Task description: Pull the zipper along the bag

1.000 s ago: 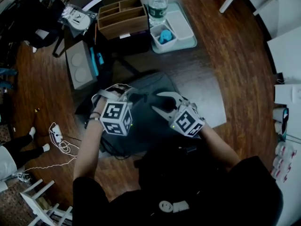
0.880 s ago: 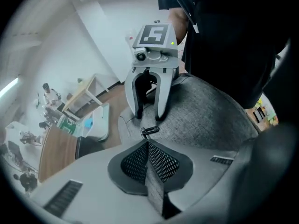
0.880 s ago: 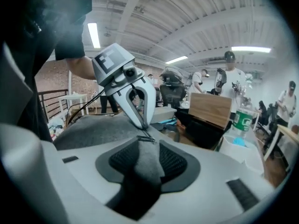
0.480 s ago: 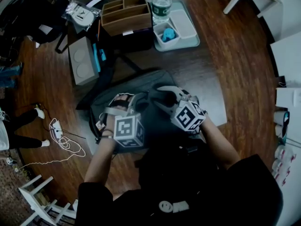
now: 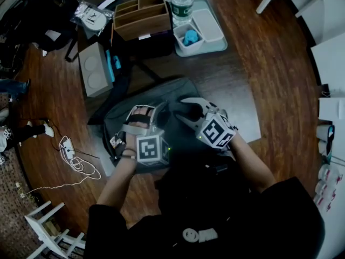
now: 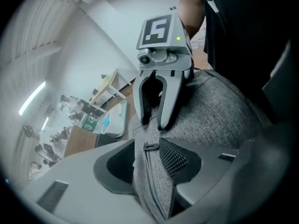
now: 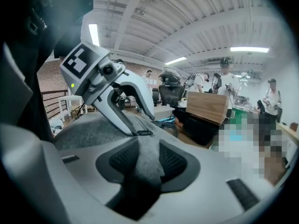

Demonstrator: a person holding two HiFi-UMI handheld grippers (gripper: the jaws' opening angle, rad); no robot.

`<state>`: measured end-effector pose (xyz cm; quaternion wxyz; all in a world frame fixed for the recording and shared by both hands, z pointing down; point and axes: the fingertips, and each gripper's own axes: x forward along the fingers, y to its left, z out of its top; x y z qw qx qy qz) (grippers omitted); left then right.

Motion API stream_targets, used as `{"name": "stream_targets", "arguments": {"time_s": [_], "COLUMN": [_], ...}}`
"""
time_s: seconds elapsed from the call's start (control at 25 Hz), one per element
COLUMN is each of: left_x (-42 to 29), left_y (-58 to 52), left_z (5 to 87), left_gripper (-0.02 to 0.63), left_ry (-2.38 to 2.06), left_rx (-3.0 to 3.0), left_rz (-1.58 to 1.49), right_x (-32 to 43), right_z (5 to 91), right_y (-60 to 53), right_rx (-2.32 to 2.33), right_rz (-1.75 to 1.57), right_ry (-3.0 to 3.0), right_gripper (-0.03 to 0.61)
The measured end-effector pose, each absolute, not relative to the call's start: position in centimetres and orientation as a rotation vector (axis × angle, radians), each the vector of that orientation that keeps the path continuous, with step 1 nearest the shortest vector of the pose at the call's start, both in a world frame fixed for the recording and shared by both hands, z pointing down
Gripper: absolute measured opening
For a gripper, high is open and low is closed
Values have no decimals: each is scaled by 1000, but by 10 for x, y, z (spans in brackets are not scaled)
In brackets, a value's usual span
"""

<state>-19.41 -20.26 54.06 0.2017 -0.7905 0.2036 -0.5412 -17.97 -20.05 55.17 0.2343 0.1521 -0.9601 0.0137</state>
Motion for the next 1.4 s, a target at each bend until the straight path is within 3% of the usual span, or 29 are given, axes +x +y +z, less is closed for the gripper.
{"name": "stream_targets", "arguments": {"time_s": [0.36, 0.56, 0.64, 0.92, 1.04, 1.16, 1.24, 1.4], "left_x": [-191, -192, -187, -200, -204, -209, -210, -215], "left_y": [-206, -206, -208, -214, -219, -219, -217, -212], "left_z": [545, 558, 557, 542, 536, 540, 541, 539], "left_gripper": [131, 19, 7, 5, 5, 5, 5, 5], "left_ry": [574, 501, 510, 819, 942, 944, 915, 774], "left_rx": [-2094, -2048, -2073, -2634, -2874, -2908, -2906, -2794], "left_rz": [-1598, -1730, -1689, -1421, -1257, -1210, -1175, -1160], "right_x": [-180, -179, -179, -182, -201, -210, -205, -206], "right_z": [551, 550, 551, 535, 505, 513, 517, 522], "right_y": [-200, -201, -201, -202, -198, -198, -200, -196], "right_rx": [428, 434, 436, 443, 443, 464, 477, 426], "right_rz": [44, 33, 31, -31, 169, 442, 493, 463], "right_ry": [-2651, -2646, -2646, -2680, -2822, -2869, -2887, -2864], "right_gripper": [166, 166, 166, 166, 154, 127, 53, 74]}}
